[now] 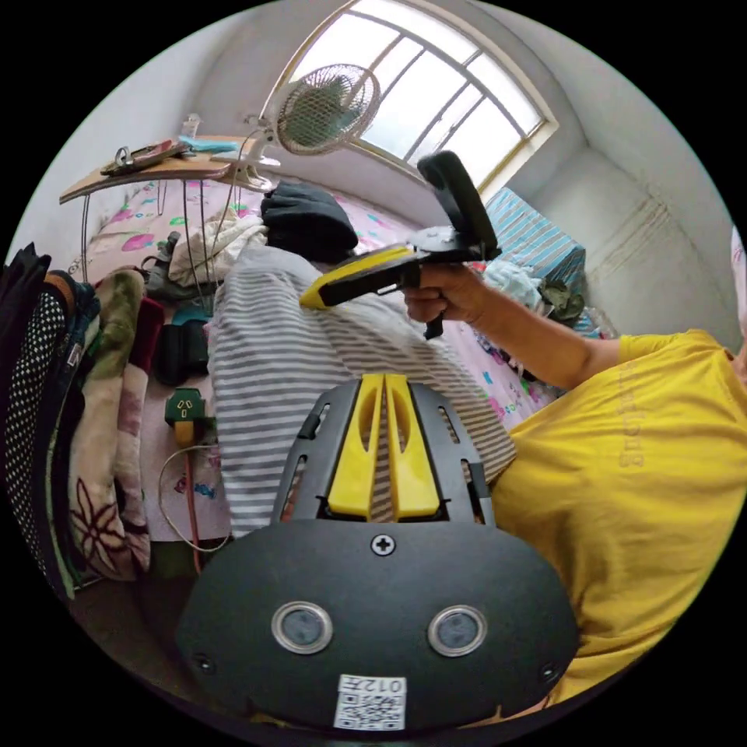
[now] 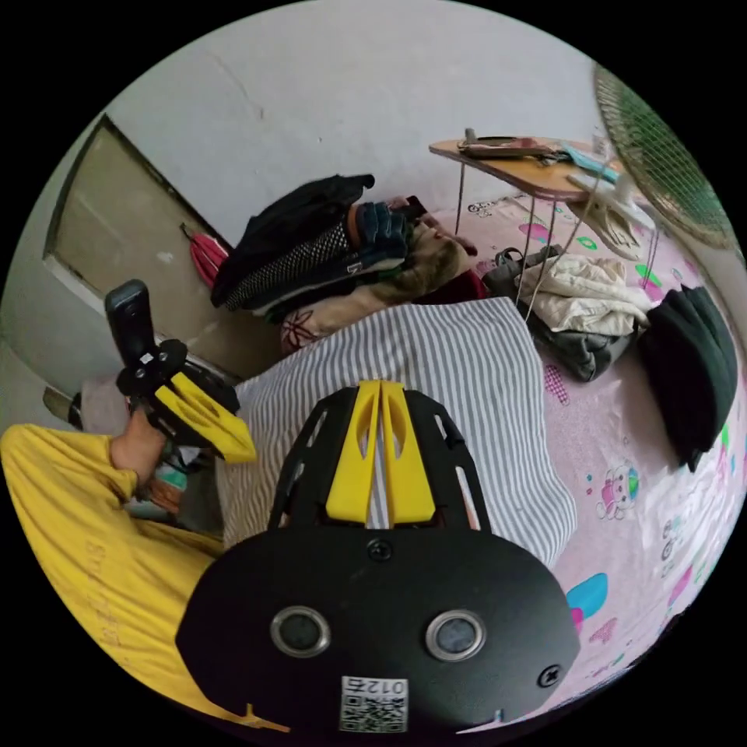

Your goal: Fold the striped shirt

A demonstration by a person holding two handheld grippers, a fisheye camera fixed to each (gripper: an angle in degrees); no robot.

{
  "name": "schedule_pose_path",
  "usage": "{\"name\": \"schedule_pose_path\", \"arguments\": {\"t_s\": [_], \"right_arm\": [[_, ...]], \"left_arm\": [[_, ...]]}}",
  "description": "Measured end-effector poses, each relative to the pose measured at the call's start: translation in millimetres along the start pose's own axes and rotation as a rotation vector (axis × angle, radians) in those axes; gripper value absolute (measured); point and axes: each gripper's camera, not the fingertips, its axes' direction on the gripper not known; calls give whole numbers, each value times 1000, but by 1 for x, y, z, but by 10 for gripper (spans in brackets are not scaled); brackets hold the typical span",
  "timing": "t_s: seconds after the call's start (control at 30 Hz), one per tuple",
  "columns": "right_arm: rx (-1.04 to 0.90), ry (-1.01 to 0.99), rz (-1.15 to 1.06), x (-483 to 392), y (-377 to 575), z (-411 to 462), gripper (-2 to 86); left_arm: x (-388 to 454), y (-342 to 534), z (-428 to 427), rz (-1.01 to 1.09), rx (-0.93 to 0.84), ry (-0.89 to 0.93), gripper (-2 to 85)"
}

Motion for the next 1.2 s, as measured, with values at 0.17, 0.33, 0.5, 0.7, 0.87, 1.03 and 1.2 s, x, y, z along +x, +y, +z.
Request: {"name": "schedule_pose_path", "arguments": {"t_s": [0.17,0.33,0.5,0.7,0.87,1.03,1.2], "right_arm": [[151,29,112,5,52,-70,6],[61,231,237,6,92,-67,3],[70,228,283,9,104,-61,1],[157,237,346,5,128,-99,1],[250,290,445,4,160,-133,0],[234,264,541,20,179,-130,0],[308,269,569,0,202,-161,0]], "left_arm": [[-6,-49,-55,-7,224,-92,3],[-40,-141,6,76,1,-366,4],[-100,-187,116,27,-317,-299,1],[-133,-162,136,-62,-299,-307,-1],[-108,-132,86,-87,-123,-456,0],[-64,-89,94,30,-142,-413,-1],[-95,-50,111,-83,-155,-419,-1]]}}
